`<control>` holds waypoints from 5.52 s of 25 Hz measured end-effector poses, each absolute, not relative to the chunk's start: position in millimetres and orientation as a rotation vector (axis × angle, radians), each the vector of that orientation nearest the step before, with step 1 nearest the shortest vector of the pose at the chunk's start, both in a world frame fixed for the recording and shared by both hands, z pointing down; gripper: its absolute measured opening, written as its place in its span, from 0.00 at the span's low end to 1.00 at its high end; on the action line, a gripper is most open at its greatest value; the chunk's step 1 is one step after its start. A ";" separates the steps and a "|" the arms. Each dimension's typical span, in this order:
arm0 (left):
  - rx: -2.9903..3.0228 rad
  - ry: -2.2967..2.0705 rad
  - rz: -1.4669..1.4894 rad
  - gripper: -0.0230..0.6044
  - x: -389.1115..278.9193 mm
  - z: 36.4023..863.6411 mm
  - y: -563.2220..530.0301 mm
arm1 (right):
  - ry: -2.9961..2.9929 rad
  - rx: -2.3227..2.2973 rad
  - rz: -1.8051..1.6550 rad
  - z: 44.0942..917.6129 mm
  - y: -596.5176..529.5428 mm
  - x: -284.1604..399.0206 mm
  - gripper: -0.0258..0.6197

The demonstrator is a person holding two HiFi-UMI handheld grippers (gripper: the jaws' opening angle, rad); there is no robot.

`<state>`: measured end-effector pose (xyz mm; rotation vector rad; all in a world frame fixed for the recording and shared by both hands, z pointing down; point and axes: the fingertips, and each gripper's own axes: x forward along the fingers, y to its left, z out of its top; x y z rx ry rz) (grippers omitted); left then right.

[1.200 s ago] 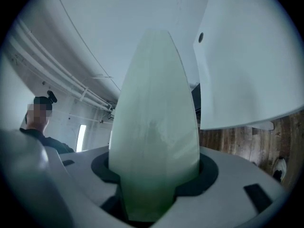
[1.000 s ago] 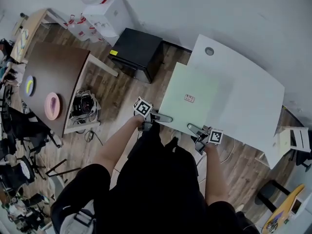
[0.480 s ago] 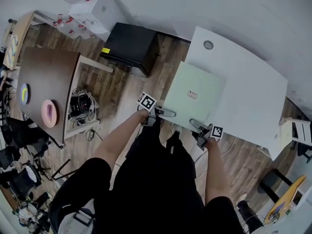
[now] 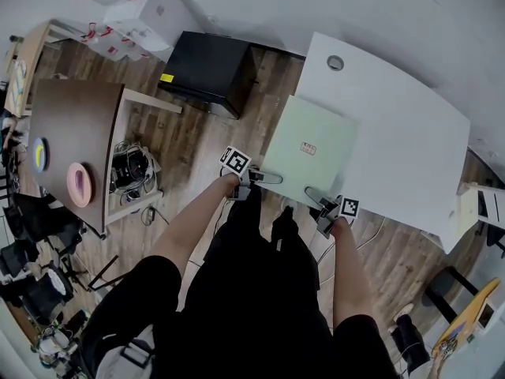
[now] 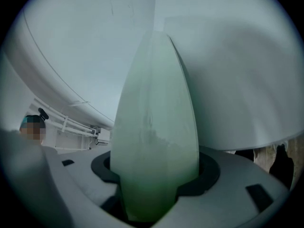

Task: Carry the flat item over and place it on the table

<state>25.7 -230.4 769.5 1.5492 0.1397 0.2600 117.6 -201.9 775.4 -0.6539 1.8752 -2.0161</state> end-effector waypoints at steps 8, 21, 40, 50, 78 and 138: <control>1.585 0.060 0.271 0.55 26.9 776.7 -242.7 | 1.952 -0.813 -2.018 781.0 -211.6 127.4 0.52; 1.593 -0.019 0.328 0.62 17.9 781.1 -237.4 | 1.884 -1.126 -2.075 774.1 -209.0 143.2 0.58; 1.575 -0.097 0.413 0.59 16.1 789.7 -235.6 | 1.804 -1.167 -2.008 778.9 -199.2 174.2 0.59; 1.603 -0.145 0.389 0.59 17.9 785.6 -230.5 | 1.982 -1.368 -1.981 785.8 -183.5 190.6 0.59; 1.712 -0.379 0.419 0.58 -0.5 785.8 -235.7 | 2.077 -1.417 -1.878 765.5 -178.3 203.2 0.59; 2.593 -1.124 0.090 0.06 -60.4 491.4 45.8 | 2.567 -1.709 -0.637 479.1 52.3 -8.7 0.11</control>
